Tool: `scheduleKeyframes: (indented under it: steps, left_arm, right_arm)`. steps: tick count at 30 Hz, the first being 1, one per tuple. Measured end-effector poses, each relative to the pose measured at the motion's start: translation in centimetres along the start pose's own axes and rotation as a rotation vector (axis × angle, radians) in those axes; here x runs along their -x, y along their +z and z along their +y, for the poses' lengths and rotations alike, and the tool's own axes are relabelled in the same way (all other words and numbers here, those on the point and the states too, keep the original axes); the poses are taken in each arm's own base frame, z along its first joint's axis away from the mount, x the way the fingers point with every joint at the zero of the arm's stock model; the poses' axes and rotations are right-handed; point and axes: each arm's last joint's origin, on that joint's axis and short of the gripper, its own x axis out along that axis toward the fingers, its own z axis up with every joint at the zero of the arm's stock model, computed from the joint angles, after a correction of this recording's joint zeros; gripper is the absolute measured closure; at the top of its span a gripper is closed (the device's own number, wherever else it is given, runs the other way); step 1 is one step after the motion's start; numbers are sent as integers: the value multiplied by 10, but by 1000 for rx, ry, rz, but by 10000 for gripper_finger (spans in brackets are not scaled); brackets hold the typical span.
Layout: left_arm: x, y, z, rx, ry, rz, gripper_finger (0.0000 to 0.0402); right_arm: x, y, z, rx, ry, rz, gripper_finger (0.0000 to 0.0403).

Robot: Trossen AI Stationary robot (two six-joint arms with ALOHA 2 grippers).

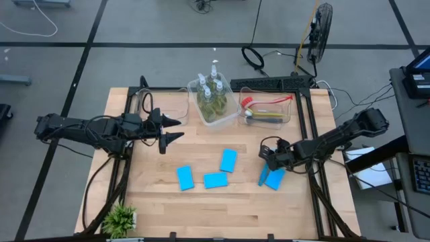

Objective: Pick & Place Kitchen Sink Supplies
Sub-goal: Put the blue toilet brush into the right transparent bin

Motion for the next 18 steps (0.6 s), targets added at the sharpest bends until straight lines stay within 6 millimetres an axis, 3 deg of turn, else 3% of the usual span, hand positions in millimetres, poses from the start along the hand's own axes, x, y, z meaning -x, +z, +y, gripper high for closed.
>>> scheduleKeyframes:
  steps: [18]
  left_arm:
    - [0,0,0,7,0,0,151]
  right_arm:
    - [1,-2,15,19,224,-100,367]
